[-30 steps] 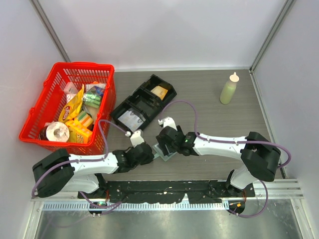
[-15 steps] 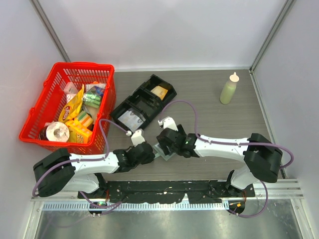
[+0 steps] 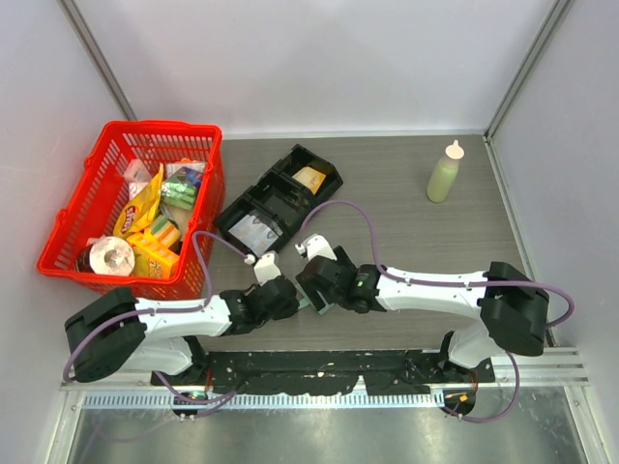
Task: Take the credit cards out of the card holder
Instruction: Remove the credit card from the card holder.
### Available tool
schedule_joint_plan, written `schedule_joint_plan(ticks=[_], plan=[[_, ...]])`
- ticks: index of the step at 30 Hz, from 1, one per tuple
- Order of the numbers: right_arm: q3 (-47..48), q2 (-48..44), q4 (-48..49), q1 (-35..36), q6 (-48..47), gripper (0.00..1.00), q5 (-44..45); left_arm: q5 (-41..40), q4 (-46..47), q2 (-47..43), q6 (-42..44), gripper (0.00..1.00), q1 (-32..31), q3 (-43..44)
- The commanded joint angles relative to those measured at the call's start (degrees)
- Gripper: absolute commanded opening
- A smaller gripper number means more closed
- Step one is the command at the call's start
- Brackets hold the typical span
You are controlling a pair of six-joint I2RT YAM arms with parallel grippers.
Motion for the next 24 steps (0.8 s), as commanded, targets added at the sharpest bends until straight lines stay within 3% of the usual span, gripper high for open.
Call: schedule_joint_plan(ticks=[1,5,9,14,19,21,24], plan=[[0.6,-1.0,2.9,-0.2,-0.6,0.83,-3.8,-1.0,-2.9,-0.7,0.7,0.00,0.8,1.3],[-1.4,-3.2,4.0,-4.7,-0.4,0.76,-7.8,-0.1,-8.2,-1.6,2.1,0.00,4.4,1.9],[-5.1,-5.7,7.6,-11.1,-0.5,0.62,-16.2,-0.4,-12.3,-3.0,5.7,0.03,7.1,3.6],[-8.5,-6.9,12.1,-17.7,0.1,0.49,-24.0,-3.9,-15.9,-4.5,8.1,0.26,7.2,8.2],[-10.2,-6.8,15.0,-21.8,0.7,0.33,-29.9,-3.3,-19.4,-4.2,10.2,0.56,6.9,15.0],[-10.7,-6.3,16.5,-23.1,1.2,0.28,-31.3,-2.6,-19.4,-4.0,10.2,0.63,6.3,17.7],[-11.9,-5.1,19.8,-25.6,2.9,0.21,-33.2,-0.7,-17.6,-1.9,10.4,0.65,4.9,21.9]])
